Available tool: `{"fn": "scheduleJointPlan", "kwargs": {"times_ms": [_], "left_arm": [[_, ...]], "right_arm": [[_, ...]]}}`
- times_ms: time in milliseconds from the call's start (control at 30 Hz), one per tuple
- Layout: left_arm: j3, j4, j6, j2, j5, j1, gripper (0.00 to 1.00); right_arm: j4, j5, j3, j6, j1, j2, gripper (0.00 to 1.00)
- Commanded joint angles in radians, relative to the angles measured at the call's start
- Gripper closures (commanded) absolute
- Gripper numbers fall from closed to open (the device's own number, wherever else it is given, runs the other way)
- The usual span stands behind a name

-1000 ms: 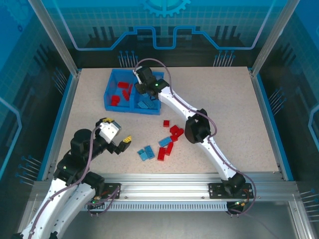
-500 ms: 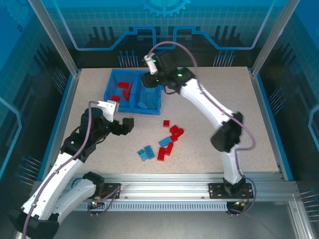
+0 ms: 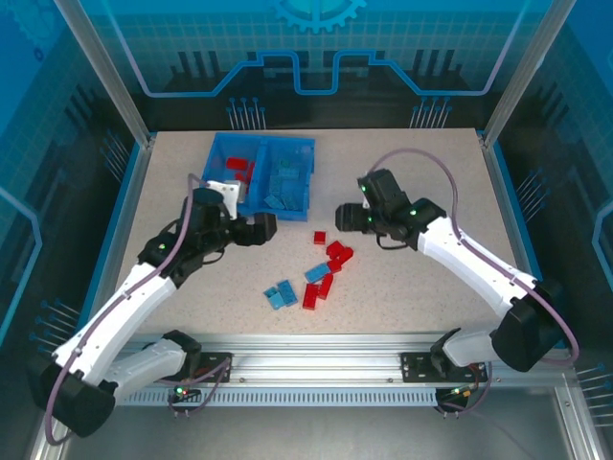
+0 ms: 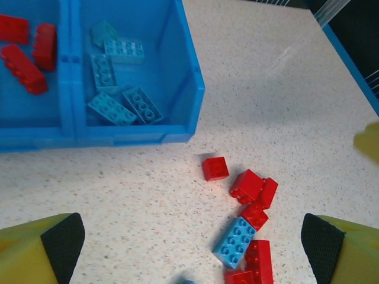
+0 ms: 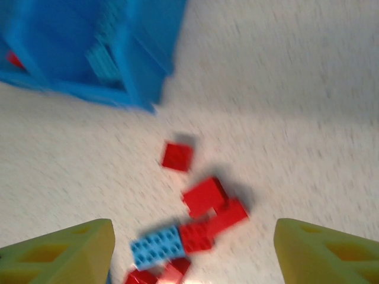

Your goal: Sort the legos into containers by color

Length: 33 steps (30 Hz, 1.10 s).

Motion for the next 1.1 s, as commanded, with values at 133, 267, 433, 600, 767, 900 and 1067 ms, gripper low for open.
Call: {"fn": "scheduleJointPlan", "kwargs": {"times_ms": [133, 267, 433, 600, 767, 900, 1067], "left_arm": [[0.165, -0.011, -0.338, 0.345, -0.225, -0.197, 0.11], [0.277, -0.014, -0.407, 0.591, -0.234, -0.241, 0.15], [0.439, -0.08, -0.389, 0.816, -0.237, -0.242, 0.18], [0.52, -0.115, -0.373, 0.956, -0.227, -0.24, 0.23], [0.562, -0.11, -0.372, 1.044, -0.215, -0.24, 0.35], [0.587, -0.105, -0.355, 1.086, -0.188, -0.241, 0.43], [0.589, -0.108, -0.355, 1.109, -0.176, -0.241, 0.52]], "right_arm": [[-0.054, 0.019, -0.089, 0.129, -0.032, -0.105, 0.17], [-0.083, 0.031, -0.121, 0.131, -0.046, -0.162, 0.09], [-0.114, 0.038, -0.157, 0.141, -0.077, -0.244, 0.03], [-0.118, 0.031, -0.179, 0.144, -0.091, -0.299, 0.02], [-0.128, 0.029, -0.187, 0.154, -0.092, -0.316, 0.02], [-0.125, 0.02, -0.196, 0.163, -0.092, -0.321, 0.02], [-0.13, 0.007, -0.188, 0.158, -0.091, -0.322, 0.02]]}}
